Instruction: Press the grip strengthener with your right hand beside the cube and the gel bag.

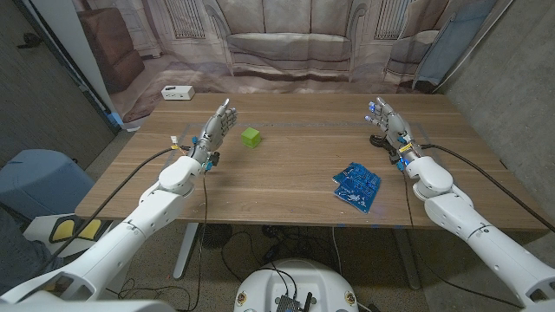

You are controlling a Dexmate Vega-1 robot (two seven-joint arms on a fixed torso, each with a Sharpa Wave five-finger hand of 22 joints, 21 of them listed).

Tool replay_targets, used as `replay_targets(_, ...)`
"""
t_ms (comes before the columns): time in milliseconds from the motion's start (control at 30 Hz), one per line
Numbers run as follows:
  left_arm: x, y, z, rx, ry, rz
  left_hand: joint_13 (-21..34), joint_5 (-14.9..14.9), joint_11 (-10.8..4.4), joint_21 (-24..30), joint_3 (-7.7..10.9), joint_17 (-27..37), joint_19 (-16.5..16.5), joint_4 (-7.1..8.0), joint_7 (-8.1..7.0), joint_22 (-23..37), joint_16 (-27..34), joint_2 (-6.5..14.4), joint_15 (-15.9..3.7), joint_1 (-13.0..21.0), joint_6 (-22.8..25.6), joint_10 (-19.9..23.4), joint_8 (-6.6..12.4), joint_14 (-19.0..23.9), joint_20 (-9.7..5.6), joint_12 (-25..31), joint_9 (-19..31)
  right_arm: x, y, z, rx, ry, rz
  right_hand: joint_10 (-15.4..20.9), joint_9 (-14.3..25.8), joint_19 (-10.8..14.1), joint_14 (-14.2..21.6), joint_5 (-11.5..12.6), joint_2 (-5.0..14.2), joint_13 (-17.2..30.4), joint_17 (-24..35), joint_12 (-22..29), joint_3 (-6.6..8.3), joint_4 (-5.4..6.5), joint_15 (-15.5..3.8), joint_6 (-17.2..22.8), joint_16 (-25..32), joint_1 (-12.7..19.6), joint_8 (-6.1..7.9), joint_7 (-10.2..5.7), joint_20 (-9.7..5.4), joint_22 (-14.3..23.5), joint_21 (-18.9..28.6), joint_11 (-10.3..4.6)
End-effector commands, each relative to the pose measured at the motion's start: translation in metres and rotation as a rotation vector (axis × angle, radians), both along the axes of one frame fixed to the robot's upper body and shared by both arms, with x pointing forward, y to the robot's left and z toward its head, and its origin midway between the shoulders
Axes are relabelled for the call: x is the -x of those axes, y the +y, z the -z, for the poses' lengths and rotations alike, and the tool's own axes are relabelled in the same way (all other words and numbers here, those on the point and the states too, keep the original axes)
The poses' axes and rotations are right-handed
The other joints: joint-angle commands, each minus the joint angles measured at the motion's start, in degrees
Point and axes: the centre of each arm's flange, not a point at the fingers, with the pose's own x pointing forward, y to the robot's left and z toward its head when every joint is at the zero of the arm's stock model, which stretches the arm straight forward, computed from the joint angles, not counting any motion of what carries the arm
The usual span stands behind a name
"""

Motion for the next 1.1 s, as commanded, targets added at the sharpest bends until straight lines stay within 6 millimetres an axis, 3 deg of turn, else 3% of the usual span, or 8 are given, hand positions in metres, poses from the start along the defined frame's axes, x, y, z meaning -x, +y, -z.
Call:
replay_targets(33, 0.008, 0.0, 0.001, -0.009, -0.021, 0.005, -0.1, 0.1, 0.1, 0.2, 0.13, 0.2, 0.7, -0.53, 0.03, 0.2, 0.3, 0.1, 0.07, 0.6, 0.7, 0.8, 0.54, 0.7, 0.12, 0.3, 0.2, 0.018, -0.017, -0.007, 0.042, -0.027, 0.068, 0.2, 0.2, 0.8, 0.4, 0.0, 0.26, 0.2, 0.2, 0.0, 0.52, -0.2, 0.01, -0.6, 0.0, 0.9, -0.19, -0.07, 0.01, 0.1, -0.2, -0.24)
replay_targets(367, 0.011, 0.001, -0.001, -0.022, -0.032, 0.004, -0.2, 0.1, 0.37, 0.2, 0.14, 0.2, 1.1, -0.73, 0.12, 0.2, 0.2, 0.1, 0.1, 0.9, 1.3, 1.4, 0.55, 1.2, 0.26, 0.4, 0.2, 0.028, -0.028, -0.011, 0.065, -0.038, 0.109, 0.0, 0.2, 0.9, 0.6, 0.0, 0.21, 0.2, 0.1, -0.2, 0.66, -0.46, 0.09, -1.0, -0.1, 1.4, -0.3, -0.29, 0.09, 0.1, -0.3, -0.35)
replay_targets(667, 0.001, -0.004, -0.004, -0.016, -0.008, -0.004, -0.3, 0.0, 0.39, 0.1, 0.16, 0.2, 1.4, -0.89, 0.27, 0.2, 0.2, 0.2, 0.06, 1.1, 1.7, 1.8, 0.58, 1.6, 0.31, 0.5, 0.2, 0.037, -0.045, -0.013, 0.086, -0.033, 0.14, -0.1, 0.1, 0.9, 0.5, 0.0, 0.19, 0.2, 0.1, -0.3, 0.77, -0.62, 0.09, -1.1, -0.2, 1.8, -0.3, -0.26, 0.14, 0.1, -0.5, -0.43)
replay_targets(800, -0.004, -0.004, -0.004, 0.016, 0.021, -0.013, -0.4, -0.1, 0.65, 0.5, 0.17, 0.2, 3.2, -1.11, 0.33, 0.2, 0.4, 0.3, 0.02, 1.4, 2.5, 3.0, 0.63, 2.8, 0.43, 0.8, 0.2, 0.036, -0.053, -0.014, 0.089, -0.032, 0.14, 0.2, 0.1, 0.9, 0.6, 0.0, 0.86, 0.2, 0.1, -0.3, 1.43, -0.94, -0.11, -0.4, -0.4, 3.0, 0.04, -1.59, 0.17, 0.1, -0.7, -1.53)
replay_targets(900, -0.002, -0.009, -0.006, 0.018, 0.029, -0.019, -0.4, -0.1, 0.77, 0.5, 0.16, 0.2, 3.5, -1.17, 0.43, 0.2, 0.4, 0.4, 0.05, 1.5, 2.7, 3.3, 0.63, 3.0, 0.5, 0.8, 0.2, 0.033, -0.058, -0.015, 0.09, -0.035, 0.128, -0.1, 0.1, 0.6, 0.3, 0.0, 1.14, 0.2, 0.1, -0.5, 1.74, -1.05, -0.06, 1.0, -0.6, 3.7, 0.52, -2.45, 0.21, 0.1, -0.9, -1.4)
replay_targets(1100, 0.008, -0.024, -0.012, 0.009, 0.028, -0.047, -0.4, -0.1, 0.84, 0.4, 0.16, 0.2, 3.5, -1.24, 0.58, 0.2, 0.3, 0.4, -0.04, 1.5, 3.1, 3.1, 0.7, 3.1, 0.5, 0.7, 0.2, 0.032, -0.068, -0.014, 0.082, -0.048, 0.114, -1.6, 0.1, 0.0, -0.5, 0.1, 1.76, 0.2, 0.1, -1.1, 2.28, -1.11, -0.19, 1.1, -1.1, 4.7, 0.27, -2.1, -0.05, 0.1, -1.3, -1.15)
